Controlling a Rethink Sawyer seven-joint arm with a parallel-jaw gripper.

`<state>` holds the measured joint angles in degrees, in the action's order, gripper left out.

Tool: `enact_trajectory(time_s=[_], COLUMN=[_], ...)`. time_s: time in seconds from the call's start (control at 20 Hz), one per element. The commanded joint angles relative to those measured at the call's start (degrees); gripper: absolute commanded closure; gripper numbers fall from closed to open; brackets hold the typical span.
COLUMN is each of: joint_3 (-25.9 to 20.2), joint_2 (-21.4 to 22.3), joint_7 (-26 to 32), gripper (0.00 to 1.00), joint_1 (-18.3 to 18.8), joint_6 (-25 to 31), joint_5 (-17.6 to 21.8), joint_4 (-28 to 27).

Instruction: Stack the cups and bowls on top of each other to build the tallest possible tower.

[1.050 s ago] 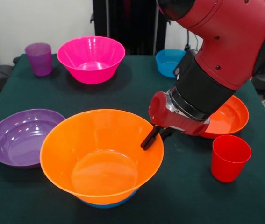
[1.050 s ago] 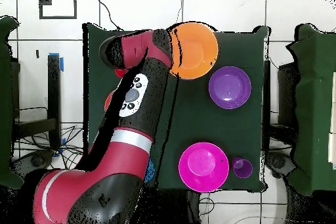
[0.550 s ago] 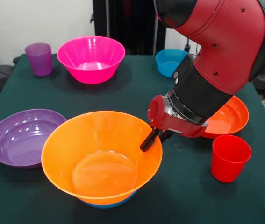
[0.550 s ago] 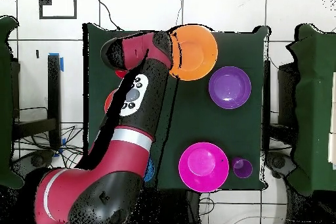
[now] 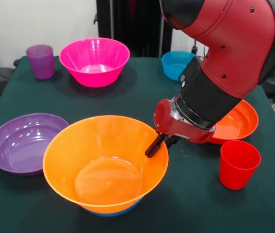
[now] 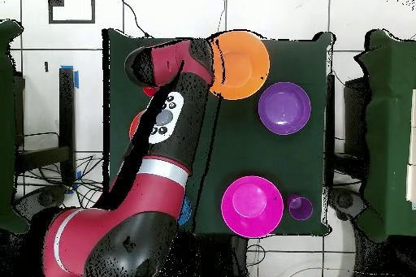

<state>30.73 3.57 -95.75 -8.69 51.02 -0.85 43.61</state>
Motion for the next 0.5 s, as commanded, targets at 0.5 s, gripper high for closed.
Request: enact_trajectory(time_s=[0.5], joint_3=[-7.0], joint_2=[-1.7], joint_7=[7.7], gripper=[1.0], joint_1=[-0.7], joint_6=[4.6], joint_5=[4.2], joint_4=[1.2])
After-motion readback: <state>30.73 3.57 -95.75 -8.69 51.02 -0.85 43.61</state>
